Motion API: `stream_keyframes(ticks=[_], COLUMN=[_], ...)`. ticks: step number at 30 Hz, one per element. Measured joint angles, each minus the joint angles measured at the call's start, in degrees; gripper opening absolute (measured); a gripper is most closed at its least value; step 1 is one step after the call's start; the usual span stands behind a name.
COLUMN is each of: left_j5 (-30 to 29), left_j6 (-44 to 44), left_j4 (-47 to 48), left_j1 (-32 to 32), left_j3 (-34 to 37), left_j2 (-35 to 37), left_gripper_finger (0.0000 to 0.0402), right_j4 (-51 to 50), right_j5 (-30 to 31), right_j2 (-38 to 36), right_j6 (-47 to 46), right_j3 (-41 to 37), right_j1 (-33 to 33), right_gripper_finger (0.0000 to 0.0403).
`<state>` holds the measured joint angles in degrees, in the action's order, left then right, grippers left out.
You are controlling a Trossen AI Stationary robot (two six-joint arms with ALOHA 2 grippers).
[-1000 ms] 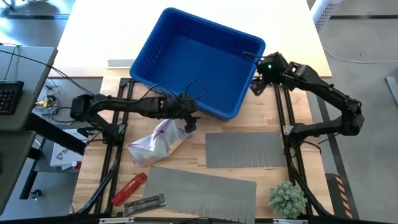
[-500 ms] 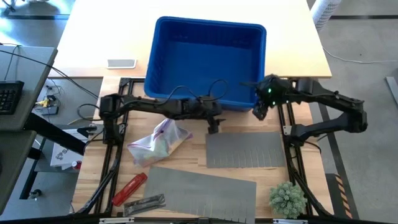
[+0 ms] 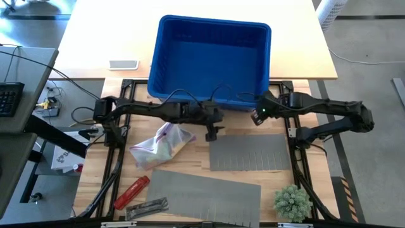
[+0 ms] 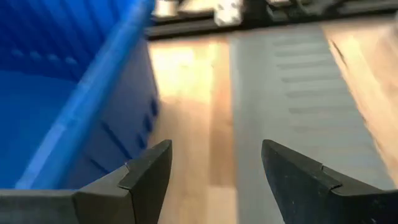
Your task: Sort blocks
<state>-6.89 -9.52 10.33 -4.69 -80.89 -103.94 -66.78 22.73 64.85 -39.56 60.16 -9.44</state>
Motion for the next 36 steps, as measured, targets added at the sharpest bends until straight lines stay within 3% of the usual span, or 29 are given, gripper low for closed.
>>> stream_keyframes(ticks=[5, 9, 16, 20, 23, 26, 30, 36], left_j5=[-2.96, -8.61, -14.63, -13.88, -12.02, -10.97, -9.99, -13.05], left_j6=[1.10, 4.69, 12.24, 12.41, 11.67, 9.38, 7.89, 13.17], left_j4=[8.38, 15.22, 16.07, 13.16, 10.37, 9.17, 8.02, 7.27], left_j1=[3.46, 6.35, 9.34, 10.90, 11.90, 13.03, 14.17, 17.38], left_j3=[0.08, 1.14, 7.89, 12.21, 14.56, 16.39, 18.87, 25.44], left_j2=[3.97, 7.24, 16.55, 22.17, 26.06, 29.92, 35.76, 44.64], left_gripper_finger=[0.0230, 0.0230, 0.0230, 0.0230, 0.0230, 0.0230, 0.0230, 0.0230], right_j4=[0.38, 2.30, -1.55, -1.84, -0.88, 6.47, 24.35, 43.16], right_j5=[7.33, 7.44, 2.91, 3.89, 3.77, 3.62, 0.67, -6.89], right_j2=[0.31, 0.15, -1.25, -6.59, -12.54, -19.60, -30.01, -44.95], right_j6=[5.74, 9.19, 5.26, 5.88, 11.78, 19.05, 28.68, 30.61], right_j3=[-1.59, -1.51, -1.46, -1.39, -1.39, -2.27, -8.41, -21.82], right_j1=[-7.26, -9.87, -5.72, -3.23, -0.70, 3.65, 10.55, 17.09], right_gripper_finger=[0.0193, 0.0193, 0.0193, 0.0193, 0.0193, 0.0193, 0.0193, 0.0193])
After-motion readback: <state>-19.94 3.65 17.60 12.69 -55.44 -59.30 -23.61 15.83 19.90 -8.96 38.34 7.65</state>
